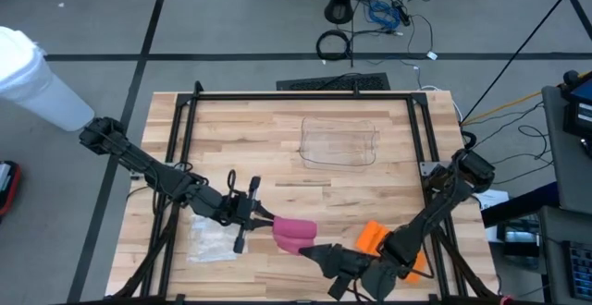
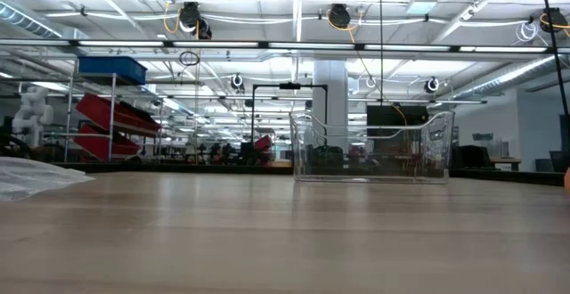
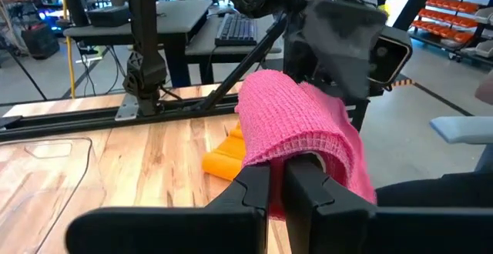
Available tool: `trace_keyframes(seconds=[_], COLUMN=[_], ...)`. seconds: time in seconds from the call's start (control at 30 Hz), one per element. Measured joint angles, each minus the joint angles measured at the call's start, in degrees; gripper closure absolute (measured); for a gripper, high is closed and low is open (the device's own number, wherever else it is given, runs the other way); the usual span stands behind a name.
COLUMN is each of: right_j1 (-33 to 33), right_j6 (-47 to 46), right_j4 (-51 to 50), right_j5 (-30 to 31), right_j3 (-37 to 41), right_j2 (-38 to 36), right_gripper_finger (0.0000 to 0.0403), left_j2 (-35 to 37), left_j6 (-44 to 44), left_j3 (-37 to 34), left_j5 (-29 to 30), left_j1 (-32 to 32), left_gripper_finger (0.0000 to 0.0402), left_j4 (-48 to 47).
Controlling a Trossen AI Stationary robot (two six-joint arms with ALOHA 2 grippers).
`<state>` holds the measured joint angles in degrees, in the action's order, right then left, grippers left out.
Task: Roll bandage
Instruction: Roll the pink bandage
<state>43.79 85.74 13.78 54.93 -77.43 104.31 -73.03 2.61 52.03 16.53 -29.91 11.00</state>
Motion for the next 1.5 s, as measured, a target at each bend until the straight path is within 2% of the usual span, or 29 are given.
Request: trace_keyframes(seconds=[0.1, 0.23, 0.5, 0.77, 0.97, 1.07, 1.23, 1.5], right_j1=[-0.8, -2.3, -3.0, -0.7, -0.3, -1.5, -4.0, -5.1], right_j6=[-1.5, -4.7, -5.6, -5.5, -4.5, -5.9, -11.0, -20.5], right_j4=[0.2, 0.1, 0.5, 9.8, 24.6, 27.9, 26.9, 19.0], right_j5=[-3.0, -2.8, -2.8, -2.2, 7.3, 9.8, 13.8, 17.7], right_j3=[0.0, 0.0, 0.0, 0.0, 0.0, 0.0, 0.0, 0.0], right_j2=[0.0, 0.0, 0.0, 0.0, 0.1, 0.1, 0.1, 0.1], right_gripper_finger=[0.0262, 0.028, 0.0394, 0.0402, 0.0403, 0.0403, 0.0403, 0.0403], left_j2=[0.0, 0.0, 0.0, 0.0, 0.0, 0.0, 0.0, 0.0], left_j6=[0.0, 0.0, -0.3, -1.8, -8.5, -11.6, -14.2, -18.4], left_j3=[0.0, 0.0, 0.0, 0.0, 0.0, 0.0, 0.0, 0.0], left_j5=[0.0, 0.1, 0.2, 1.8, 2.1, 2.2, 2.2, 2.3], left_j1=[0.0, 0.0, 0.0, 0.1, 0.1, 0.1, 0.1, -1.6], left_gripper_finger=[0.0384, 0.0384, 0.0384, 0.0384, 0.0384, 0.0384, 0.0384, 0.0384], left_j4=[0.0, 0.1, 0.1, -0.3, -0.9, -0.9, -1.0, -0.9])
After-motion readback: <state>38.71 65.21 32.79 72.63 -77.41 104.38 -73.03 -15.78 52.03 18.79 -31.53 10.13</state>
